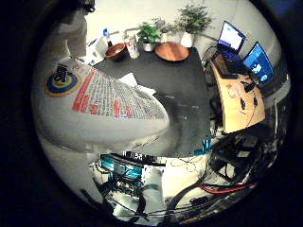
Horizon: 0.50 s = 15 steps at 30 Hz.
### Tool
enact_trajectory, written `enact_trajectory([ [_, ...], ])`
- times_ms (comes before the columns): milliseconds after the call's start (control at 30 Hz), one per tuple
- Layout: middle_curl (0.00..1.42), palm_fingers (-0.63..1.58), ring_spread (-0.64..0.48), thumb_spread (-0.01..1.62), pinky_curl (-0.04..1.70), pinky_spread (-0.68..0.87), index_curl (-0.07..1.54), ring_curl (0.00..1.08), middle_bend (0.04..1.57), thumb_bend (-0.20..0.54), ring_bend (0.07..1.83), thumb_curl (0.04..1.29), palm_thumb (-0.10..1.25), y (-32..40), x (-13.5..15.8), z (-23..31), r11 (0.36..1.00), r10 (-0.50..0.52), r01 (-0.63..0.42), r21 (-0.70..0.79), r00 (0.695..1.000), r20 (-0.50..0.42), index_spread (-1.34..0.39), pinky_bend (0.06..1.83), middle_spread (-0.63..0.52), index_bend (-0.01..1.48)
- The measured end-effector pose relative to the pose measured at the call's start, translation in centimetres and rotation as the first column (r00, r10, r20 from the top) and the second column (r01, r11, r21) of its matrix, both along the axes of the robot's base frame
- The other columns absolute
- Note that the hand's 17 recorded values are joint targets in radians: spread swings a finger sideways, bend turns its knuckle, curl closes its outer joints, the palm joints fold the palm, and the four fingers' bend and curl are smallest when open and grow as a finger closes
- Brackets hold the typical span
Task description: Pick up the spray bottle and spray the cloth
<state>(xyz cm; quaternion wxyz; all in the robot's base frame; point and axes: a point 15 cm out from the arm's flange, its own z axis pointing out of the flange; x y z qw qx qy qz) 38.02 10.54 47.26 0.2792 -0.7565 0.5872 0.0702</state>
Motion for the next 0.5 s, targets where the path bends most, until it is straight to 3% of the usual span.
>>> enact_trajectory([
  [333, 0.68, 1.23, -0.20, 0.72, 0.64, -0.31, 0.63, 0.56, 1.32, -0.013, 1.45, 1.07, 1.00, 3.8, 4.4, -11.2, 0.995, 0.027, -0.053, -0.083, 0.957, -0.290, -0.27, 1.29, -0.20, 1.16],
  [500, 0.68, 1.23, -0.20, 0.73, 0.64, -0.31, 0.63, 0.56, 1.32, -0.014, 1.45, 1.07, 1.00, 3.2, 6.2, -15.2, 0.990, -0.014, -0.037, -0.139, 0.938, -0.347, -0.27, 1.28, -0.20, 1.16],
])
